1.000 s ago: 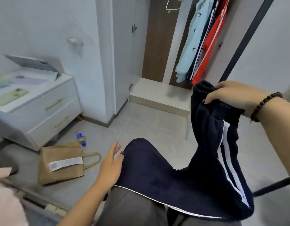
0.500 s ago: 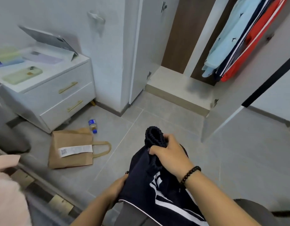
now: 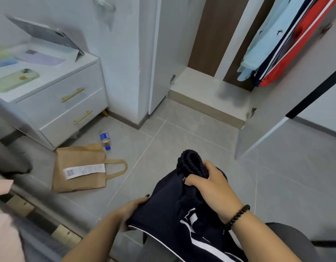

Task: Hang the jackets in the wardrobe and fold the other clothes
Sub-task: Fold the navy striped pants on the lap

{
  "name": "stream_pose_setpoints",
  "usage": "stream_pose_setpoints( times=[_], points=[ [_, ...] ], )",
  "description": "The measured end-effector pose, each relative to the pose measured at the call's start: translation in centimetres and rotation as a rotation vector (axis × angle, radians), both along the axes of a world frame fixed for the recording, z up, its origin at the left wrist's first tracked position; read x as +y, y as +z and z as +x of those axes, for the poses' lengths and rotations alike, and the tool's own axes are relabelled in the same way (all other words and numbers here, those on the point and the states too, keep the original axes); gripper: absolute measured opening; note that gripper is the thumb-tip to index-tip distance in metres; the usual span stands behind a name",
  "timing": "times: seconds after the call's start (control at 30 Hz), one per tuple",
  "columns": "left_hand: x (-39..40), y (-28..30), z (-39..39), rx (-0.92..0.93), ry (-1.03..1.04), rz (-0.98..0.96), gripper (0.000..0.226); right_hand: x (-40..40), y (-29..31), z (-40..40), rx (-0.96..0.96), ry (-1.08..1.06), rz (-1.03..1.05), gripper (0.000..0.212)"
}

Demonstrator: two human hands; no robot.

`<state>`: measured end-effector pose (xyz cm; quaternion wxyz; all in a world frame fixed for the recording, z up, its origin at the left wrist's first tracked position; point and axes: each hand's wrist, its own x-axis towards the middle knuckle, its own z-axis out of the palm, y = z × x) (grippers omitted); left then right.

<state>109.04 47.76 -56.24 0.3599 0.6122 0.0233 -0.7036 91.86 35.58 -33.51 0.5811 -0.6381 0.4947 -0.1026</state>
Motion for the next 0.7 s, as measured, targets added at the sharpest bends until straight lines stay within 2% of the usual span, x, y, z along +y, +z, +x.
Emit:
stream_pose_setpoints(
  times=[0.07,0.13,0.23,0.3,0.37,0.5,0.6,0.7],
  points=[
    [-0.4,1.7,0.6,-0.126,-0.014,-0.054,0.035,-0.1,0.2,-1.0,-0.058,-0.003,0.039,0.039],
    [-1.7,4.5,0.8,-0.392,0.034,-0.144,0.021,-0.2,0.5,-2.6,-0.131,-0.019,0.081,0.031],
    [-4.8,10.8,0.1,-0.852,0.095,-0.282,0.021,-0.4,1.0,-5.9,-0.221,-0.107,0.105,0.028],
    [-6.5,15.3,-1.4,-1.061,0.121,-0.402,0.027,-0.8,1.5,-8.2,-0.226,-0.205,0.070,0.025],
    [-7.6,19.4,-3.6,-1.123,0.135,-0.537,0.025,-1.1,2.1,-10.5,-0.202,-0.286,0.023,0.023],
    [-8.8,26.6,-8.6,-1.121,0.176,-0.783,0.025,-1.1,4.1,-14.7,-0.236,-0.394,-0.048,0.020],
    [-8.4,30.2,-12.6,-1.119,0.131,-0.873,0.029,-0.1,5.7,-17.9,-0.343,-0.463,-0.089,0.024],
    [-6.6,31.7,-16.9,-1.050,0.039,-0.958,0.019,1.3,6.3,-20.2,-0.487,-0.544,-0.086,0.030]
  ],
)
